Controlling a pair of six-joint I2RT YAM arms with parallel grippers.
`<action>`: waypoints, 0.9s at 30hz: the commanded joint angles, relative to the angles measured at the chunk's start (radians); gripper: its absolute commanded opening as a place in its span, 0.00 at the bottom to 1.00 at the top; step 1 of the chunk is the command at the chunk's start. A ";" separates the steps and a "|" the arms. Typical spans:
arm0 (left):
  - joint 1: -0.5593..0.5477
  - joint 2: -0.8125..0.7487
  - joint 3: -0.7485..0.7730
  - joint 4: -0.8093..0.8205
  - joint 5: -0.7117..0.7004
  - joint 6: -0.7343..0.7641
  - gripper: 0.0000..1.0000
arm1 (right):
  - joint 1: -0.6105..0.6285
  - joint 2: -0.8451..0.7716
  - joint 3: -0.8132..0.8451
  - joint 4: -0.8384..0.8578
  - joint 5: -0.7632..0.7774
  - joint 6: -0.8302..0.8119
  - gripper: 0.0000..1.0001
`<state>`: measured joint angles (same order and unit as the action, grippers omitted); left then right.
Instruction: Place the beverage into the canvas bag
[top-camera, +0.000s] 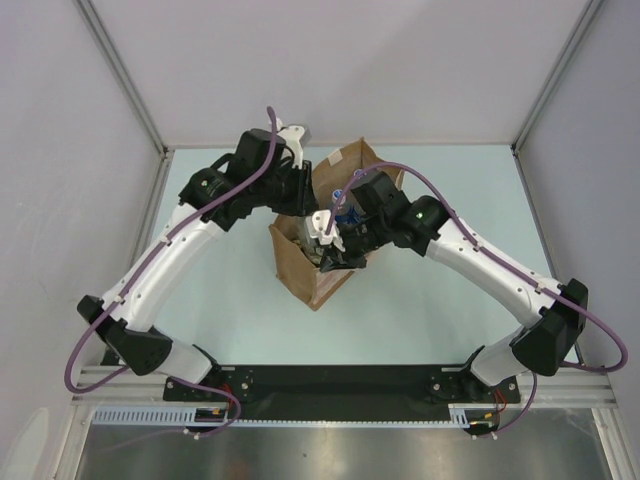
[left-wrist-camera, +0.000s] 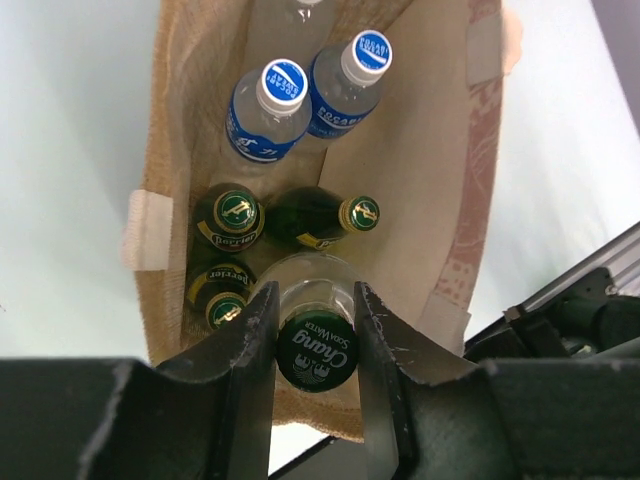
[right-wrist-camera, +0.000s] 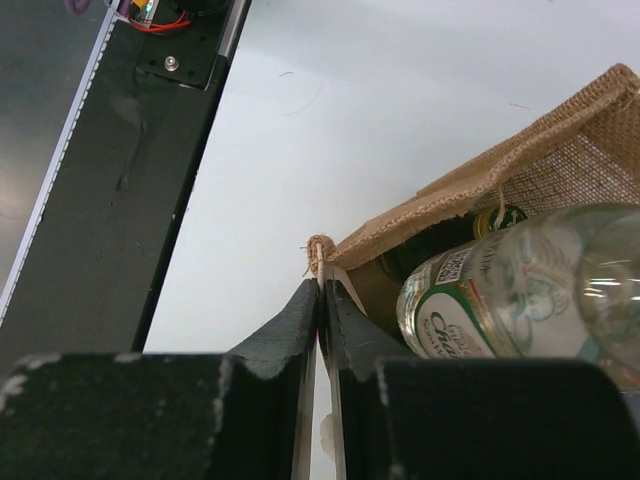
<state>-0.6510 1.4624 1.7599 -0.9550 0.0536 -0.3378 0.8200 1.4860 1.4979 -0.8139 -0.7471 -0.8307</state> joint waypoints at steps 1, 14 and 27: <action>-0.021 -0.037 -0.042 0.186 -0.015 0.022 0.00 | -0.018 -0.047 0.002 0.007 -0.031 0.036 0.13; -0.079 -0.108 -0.281 0.381 -0.052 0.103 0.00 | -0.119 -0.067 0.005 0.030 -0.109 0.119 0.34; -0.122 -0.162 -0.537 0.547 -0.097 0.189 0.00 | -0.389 -0.078 0.070 0.100 -0.186 0.252 0.45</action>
<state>-0.7628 1.3556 1.2568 -0.5648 -0.0067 -0.1997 0.4873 1.4487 1.5269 -0.7704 -0.8898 -0.6411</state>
